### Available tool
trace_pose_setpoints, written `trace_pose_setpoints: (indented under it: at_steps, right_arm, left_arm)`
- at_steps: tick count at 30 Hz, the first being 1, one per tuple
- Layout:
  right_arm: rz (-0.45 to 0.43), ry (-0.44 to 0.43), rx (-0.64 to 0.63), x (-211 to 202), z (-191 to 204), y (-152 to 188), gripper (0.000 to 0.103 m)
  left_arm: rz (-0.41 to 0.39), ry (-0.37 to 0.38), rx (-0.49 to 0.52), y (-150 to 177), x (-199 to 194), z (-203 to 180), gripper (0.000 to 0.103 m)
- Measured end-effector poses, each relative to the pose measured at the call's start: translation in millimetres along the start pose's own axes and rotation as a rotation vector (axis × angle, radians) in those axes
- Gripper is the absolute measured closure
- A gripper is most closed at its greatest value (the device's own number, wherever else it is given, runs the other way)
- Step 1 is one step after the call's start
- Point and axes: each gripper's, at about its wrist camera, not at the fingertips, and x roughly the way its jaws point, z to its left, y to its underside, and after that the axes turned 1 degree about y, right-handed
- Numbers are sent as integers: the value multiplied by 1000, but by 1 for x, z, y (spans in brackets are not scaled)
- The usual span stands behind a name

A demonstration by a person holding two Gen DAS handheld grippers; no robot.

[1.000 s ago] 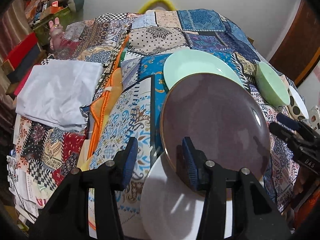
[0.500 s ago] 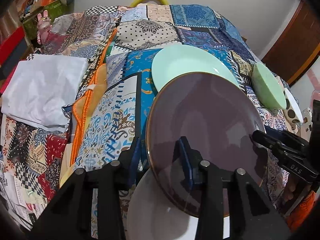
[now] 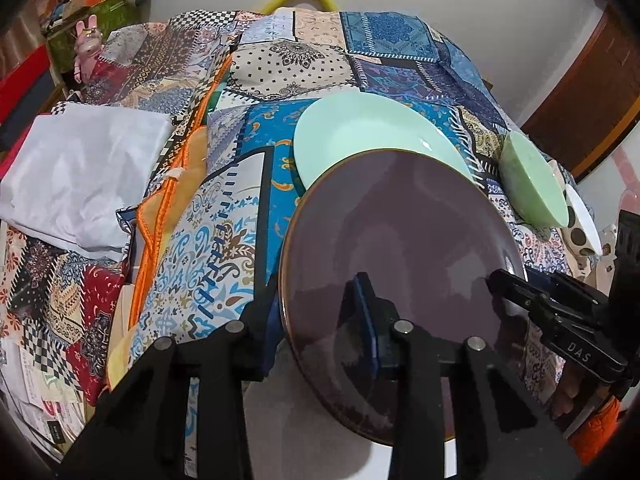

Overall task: Organize plates and bowls
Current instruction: 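Close the left tool on the dark brown plate rim and lift it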

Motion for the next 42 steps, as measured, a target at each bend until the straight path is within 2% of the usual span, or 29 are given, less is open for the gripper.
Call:
trace_pose_setpoints:
  at_steps: [7,20,42]
  right_arm:
    - [-15,9,19,-7,-7,3,75]
    - [-46,14,27,-24,-15,8,78]
    - [-96,37,80,-77,-39,34,78]
  left_arm:
    - [0,12,23,5,0,-11,69]
    - [-2,39,-4,12,-7,-23,69]
    - [-8,72,44,36,-39,-82,69]
